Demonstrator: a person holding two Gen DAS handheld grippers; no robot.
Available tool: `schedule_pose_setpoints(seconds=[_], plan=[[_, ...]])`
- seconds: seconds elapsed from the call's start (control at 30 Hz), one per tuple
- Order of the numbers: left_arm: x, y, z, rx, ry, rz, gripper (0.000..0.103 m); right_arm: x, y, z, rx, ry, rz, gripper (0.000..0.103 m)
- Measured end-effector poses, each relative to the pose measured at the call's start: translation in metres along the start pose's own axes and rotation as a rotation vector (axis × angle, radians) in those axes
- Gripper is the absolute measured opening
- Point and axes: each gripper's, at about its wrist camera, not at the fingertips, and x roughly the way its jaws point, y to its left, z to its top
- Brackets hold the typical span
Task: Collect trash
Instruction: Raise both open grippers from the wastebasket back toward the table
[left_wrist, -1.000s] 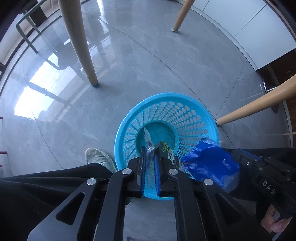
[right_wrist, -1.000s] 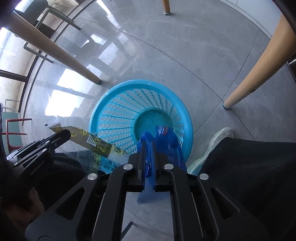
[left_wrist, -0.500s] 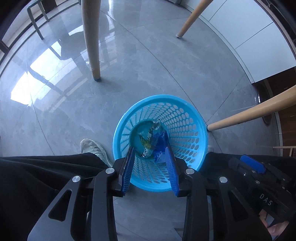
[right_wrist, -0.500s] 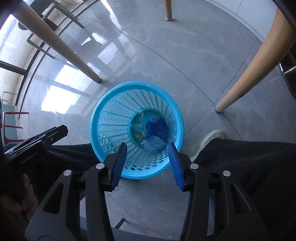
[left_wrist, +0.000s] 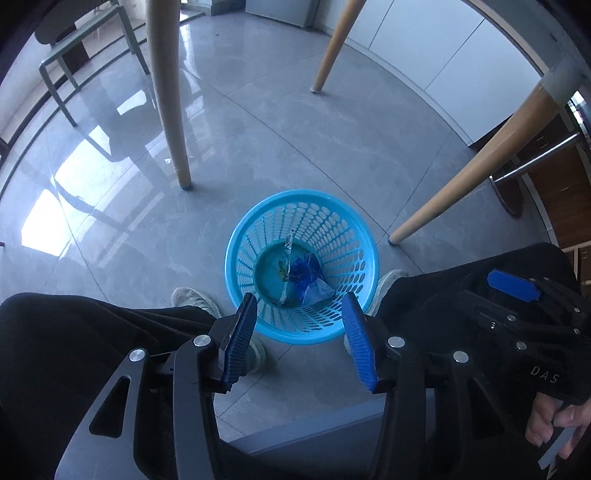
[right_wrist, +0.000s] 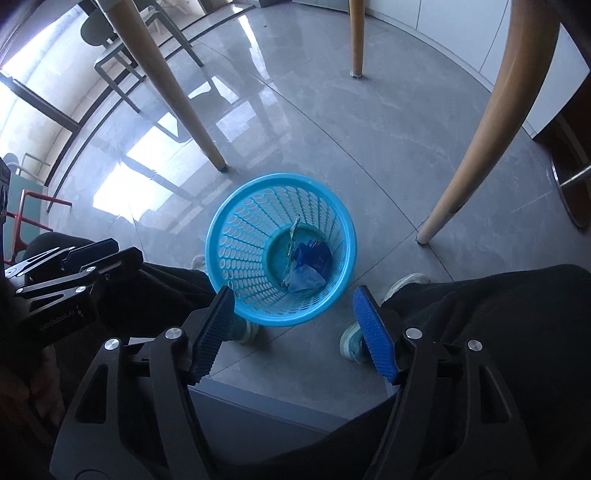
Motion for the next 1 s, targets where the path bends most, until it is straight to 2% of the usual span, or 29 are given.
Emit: schedule_pose_setpoints(seconds=[0.1, 0.23, 0.53, 0.67, 0.87, 1.0], plan=[[-0.021, -0.002, -0.01, 0.016, -0.045, -0.024, 0.052, -0.017, -0.003, -0.008, 0.008, -0.03, 0.014, 0.068], [-0.053, -0.007, -0.015, 0.044, -0.12, -0.016, 0.056, -0.046, -0.006, -0.016, 0.005, -0.093, 0.012, 0.072], [-0.113, -0.022, -0.022, 0.076, -0.251, -0.063, 0.059, -0.117, -0.019, -0.043, -0.006, -0.245, 0.022, 0.077], [-0.139, -0.031, -0.022, 0.09, -0.307, -0.091, 0.06, -0.148, -0.011, -0.054, -0.055, -0.318, 0.015, 0.077], [-0.173, -0.054, -0.02, 0.173, -0.424, -0.058, 0.061, -0.201, -0.002, -0.056, -0.09, -0.451, 0.055, 0.077], [-0.193, -0.064, -0.013, 0.199, -0.481, -0.077, 0.062, -0.238, -0.006, -0.046, -0.084, -0.548, 0.066, 0.077]])
